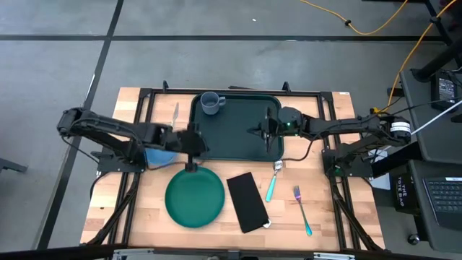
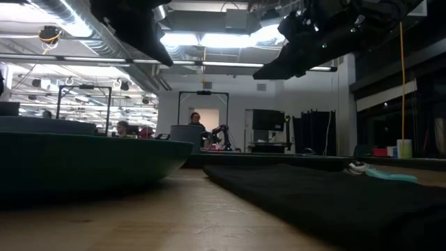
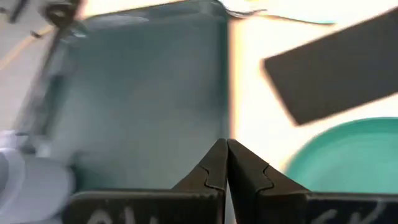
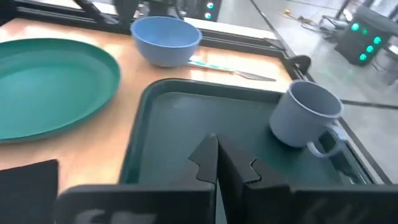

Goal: Set up tray
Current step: Put the green plate to the bottom of the gray cup on the black tray

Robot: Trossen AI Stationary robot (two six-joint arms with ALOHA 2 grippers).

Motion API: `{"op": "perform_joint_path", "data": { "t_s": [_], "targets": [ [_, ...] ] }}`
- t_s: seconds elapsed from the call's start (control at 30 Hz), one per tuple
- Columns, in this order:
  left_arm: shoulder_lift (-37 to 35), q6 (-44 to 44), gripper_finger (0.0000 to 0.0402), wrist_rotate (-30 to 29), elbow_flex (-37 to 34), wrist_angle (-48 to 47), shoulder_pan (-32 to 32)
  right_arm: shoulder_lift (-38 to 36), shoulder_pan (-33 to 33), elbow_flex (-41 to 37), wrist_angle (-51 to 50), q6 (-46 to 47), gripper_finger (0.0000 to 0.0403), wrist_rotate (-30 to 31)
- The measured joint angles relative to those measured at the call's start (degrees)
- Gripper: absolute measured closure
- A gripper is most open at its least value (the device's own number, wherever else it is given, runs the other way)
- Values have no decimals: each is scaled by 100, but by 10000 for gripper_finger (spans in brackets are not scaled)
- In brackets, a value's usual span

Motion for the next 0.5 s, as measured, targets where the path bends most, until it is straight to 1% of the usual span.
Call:
{"op": "perform_joint_path", "data": {
  "t_s": [0.07, 0.17, 0.27, 0.43, 0.5],
  "targets": [
    [220, -330, 400, -196, 72, -70, -328, 0, 116, 0, 2, -39, 398, 1],
    [667, -654, 400, -323, 440, -111, -753, 0, 266, 0, -7, -29, 398, 0],
    [1165, -1054, 401, -407, 958, -563, -1122, 0, 413, 0, -93, 27, 398, 1],
    [1808, -2117, 401, -651, 1757, -1365, -1704, 0, 685, -2, -265, 185, 399, 8],
    [2018, -2489, 401, -663, 1995, -1536, -1920, 0, 852, -2, -313, 302, 399, 136]
  ]
}}
